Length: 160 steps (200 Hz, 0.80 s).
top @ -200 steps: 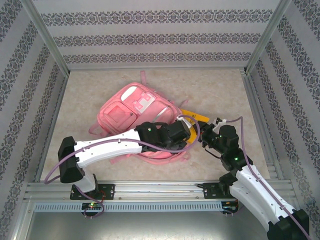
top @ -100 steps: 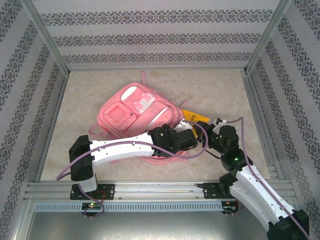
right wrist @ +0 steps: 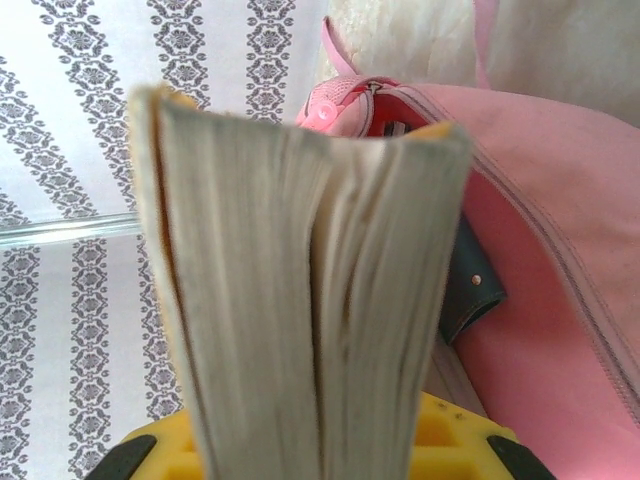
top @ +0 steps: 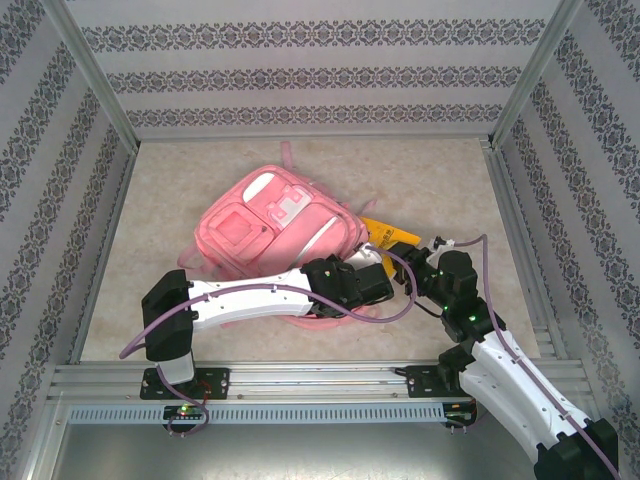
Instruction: Pack the student bag
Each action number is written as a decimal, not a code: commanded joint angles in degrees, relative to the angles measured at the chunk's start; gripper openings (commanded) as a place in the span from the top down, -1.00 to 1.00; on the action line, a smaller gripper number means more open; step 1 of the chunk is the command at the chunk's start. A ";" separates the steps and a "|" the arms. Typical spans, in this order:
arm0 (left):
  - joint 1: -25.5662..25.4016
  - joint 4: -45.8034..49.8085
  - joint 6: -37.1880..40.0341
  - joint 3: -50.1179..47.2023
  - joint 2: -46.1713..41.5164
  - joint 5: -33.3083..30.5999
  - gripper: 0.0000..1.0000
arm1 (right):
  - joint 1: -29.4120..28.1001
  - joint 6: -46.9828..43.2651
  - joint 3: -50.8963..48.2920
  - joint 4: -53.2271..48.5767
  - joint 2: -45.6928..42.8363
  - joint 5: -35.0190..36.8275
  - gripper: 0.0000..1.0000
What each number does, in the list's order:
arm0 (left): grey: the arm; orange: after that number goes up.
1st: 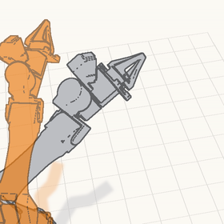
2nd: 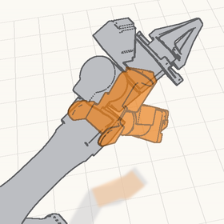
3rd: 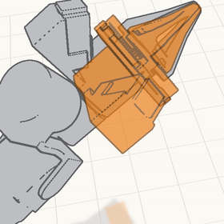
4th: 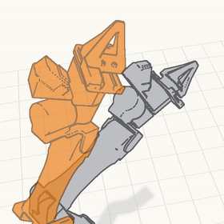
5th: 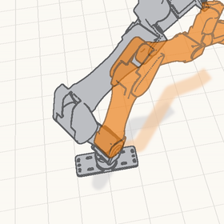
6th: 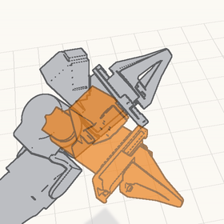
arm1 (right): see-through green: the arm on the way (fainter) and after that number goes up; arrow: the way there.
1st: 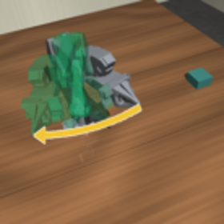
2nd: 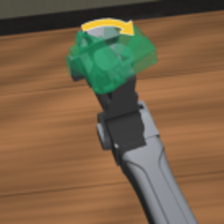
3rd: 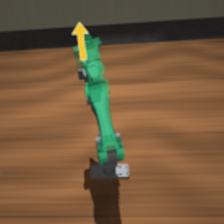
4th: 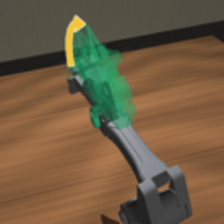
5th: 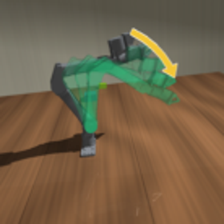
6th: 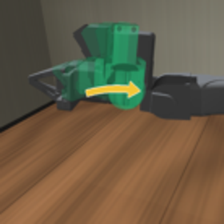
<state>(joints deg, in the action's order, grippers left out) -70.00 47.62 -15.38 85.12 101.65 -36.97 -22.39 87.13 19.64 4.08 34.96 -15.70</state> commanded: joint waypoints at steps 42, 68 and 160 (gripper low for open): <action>2.59 1.21 3.68 1.54 -5.38 5.93 1.00 | -0.39 -1.38 1.81 6.70 -2.06 -1.43 1.00; 5.46 1.39 4.70 2.51 -9.75 10.03 1.00 | -0.38 -4.62 1.55 3.26 -2.98 -0.85 1.00; 18.83 0.09 5.00 5.09 -22.29 21.74 1.00 | -5.08 -16.03 -3.09 -5.63 -7.70 3.07 1.00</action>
<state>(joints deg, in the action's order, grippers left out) -56.05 50.17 -10.26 88.01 84.73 -19.14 -24.77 76.05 16.53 -2.66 29.30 -14.68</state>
